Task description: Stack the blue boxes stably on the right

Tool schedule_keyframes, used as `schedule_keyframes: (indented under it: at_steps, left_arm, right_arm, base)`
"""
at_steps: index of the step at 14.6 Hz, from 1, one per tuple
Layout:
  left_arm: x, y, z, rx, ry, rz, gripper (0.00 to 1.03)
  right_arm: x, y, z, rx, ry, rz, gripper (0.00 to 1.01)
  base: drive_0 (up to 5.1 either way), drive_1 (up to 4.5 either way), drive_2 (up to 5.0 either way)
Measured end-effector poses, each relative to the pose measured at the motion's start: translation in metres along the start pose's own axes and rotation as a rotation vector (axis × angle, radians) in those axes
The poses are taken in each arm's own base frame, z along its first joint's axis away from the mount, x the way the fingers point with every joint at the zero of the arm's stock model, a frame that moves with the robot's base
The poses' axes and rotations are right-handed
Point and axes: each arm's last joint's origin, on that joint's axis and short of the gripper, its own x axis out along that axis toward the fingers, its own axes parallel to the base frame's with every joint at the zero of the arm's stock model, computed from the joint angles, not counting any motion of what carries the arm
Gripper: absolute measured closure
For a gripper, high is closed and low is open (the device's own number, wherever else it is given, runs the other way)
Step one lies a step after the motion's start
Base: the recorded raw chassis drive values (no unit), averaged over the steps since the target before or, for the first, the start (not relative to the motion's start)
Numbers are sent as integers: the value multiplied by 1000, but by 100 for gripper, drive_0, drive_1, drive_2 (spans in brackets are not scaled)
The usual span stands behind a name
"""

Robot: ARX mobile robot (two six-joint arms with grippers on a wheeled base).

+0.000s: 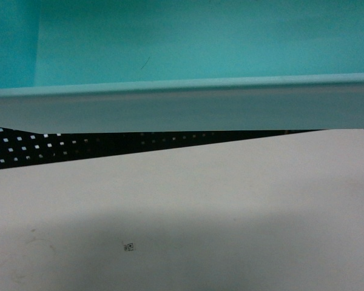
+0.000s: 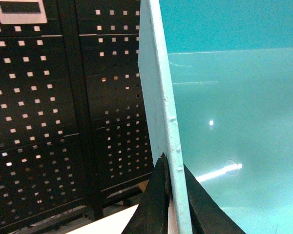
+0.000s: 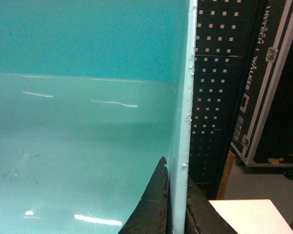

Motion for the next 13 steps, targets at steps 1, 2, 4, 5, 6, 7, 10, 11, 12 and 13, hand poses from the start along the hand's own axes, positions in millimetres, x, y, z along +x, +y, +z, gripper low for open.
schedule_keyframes:
  at_steps: [1, 2, 4, 5, 6, 7, 10, 11, 12, 13]
  left_arm:
    - [0, 0, 0, 0, 0, 0, 101]
    - [0, 0, 0, 0, 0, 0, 101]
    - [0, 0, 0, 0, 0, 0, 101]
    - [0, 0, 0, 0, 0, 0, 101]
    - [0, 0, 0, 0, 0, 0, 101]
    - [0, 0, 0, 0, 0, 0, 101]
    - [0, 0, 0, 0, 0, 0, 101]
    - [0, 0, 0, 0, 0, 0, 101]
    - [0, 0, 0, 0, 0, 0, 101]
    - [0, 0, 0, 0, 0, 1, 101]
  right_arm:
    - [0, 0, 0, 0, 0, 0, 99]
    - [0, 0, 0, 0, 0, 0, 99]
    - [0, 0, 0, 0, 0, 0, 99]
    - [0, 0, 0, 0, 0, 0, 99]
    - [0, 0, 0, 0, 0, 0, 99]
    - [0, 0, 0, 0, 0, 0, 99]
    - [0, 0, 0, 0, 0, 0, 99]
    - [0, 0, 0, 0, 0, 0, 99]
    - [0, 0, 0, 0, 0, 0, 99]
    - [0, 0, 0, 0, 0, 0, 99]
  base:
    - [-164, -164, -164]
    - [-161, -161, -161]
    - [-159, -159, -159]
    - [-159, -159, -159]
    - [-157, -157, -157]
    - [-159, -159, -159]
    - [-174, -174, -174]
    - [-164, -164, -164]
    - [-161, -161, -161]
    - [-157, -157, -157]
